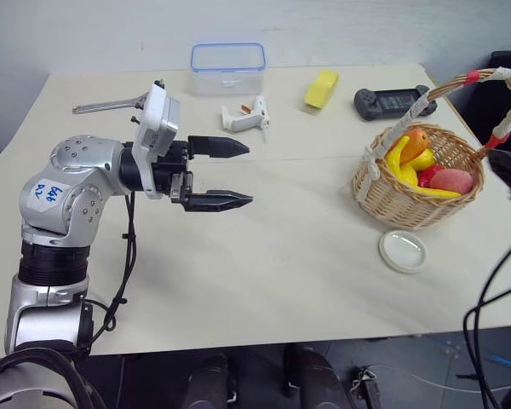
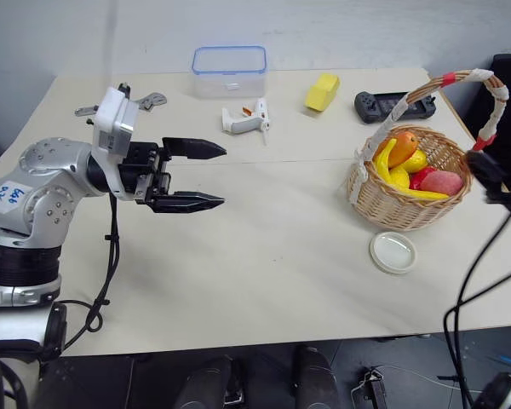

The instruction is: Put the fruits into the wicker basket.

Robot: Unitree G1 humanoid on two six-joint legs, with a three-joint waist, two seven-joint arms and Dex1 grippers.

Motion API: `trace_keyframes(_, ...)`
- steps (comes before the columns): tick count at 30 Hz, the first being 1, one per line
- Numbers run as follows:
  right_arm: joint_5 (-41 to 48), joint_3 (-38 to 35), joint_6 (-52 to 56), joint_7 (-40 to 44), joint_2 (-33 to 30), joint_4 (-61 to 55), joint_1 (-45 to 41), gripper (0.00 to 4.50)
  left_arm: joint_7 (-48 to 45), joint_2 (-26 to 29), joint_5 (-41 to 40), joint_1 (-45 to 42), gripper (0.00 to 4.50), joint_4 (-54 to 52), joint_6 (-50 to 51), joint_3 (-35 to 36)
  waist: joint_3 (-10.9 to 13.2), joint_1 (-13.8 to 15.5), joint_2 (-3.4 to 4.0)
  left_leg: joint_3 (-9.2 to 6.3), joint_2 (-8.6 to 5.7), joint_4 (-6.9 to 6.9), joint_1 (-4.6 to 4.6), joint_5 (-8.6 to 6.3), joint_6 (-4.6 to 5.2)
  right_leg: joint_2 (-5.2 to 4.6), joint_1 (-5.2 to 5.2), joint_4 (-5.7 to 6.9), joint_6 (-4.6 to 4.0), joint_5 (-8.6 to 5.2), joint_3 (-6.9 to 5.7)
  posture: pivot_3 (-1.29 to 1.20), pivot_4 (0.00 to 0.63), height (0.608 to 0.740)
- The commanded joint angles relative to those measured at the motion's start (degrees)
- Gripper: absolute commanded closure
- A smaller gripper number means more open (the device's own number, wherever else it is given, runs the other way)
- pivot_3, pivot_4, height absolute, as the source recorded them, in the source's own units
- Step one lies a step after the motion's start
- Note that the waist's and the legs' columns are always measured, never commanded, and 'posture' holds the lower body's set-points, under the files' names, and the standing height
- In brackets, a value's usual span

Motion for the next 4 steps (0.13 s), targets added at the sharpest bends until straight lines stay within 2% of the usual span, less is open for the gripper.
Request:
trace_keyframes(1, 2.42, -8.28, -1.13, 12.14, -4.88, 2.41, 7.72, 0.01, -2.09, 0.77, -1.14, -1.74, 0.00, 1.10, -0.37, 1.45, -0.01, 0.00, -0.02, 0.01, 0.04, 0.01, 0.00, -0.01, -0.01, 0.08, 0.02, -0.03, 0.00, 0.00, 0.01, 0.00, 0.150, 0.740)
trace_keyframes(4, 2.38, -10.02, -3.50, 17.07, -6.94, 5.22, 12.33, 0.01, -2.53, 0.32, -1.11, -2.79, 0.00, 2.67, -0.35, 1.53, -0.03, -0.18, -0.07, 0.09, 0.04, 0.02, 0.14, -0.04, 0.03, 0.09, 0.12, -0.26, 0.05, 0.04, 0.12, 0.00, 0.150, 0.740)
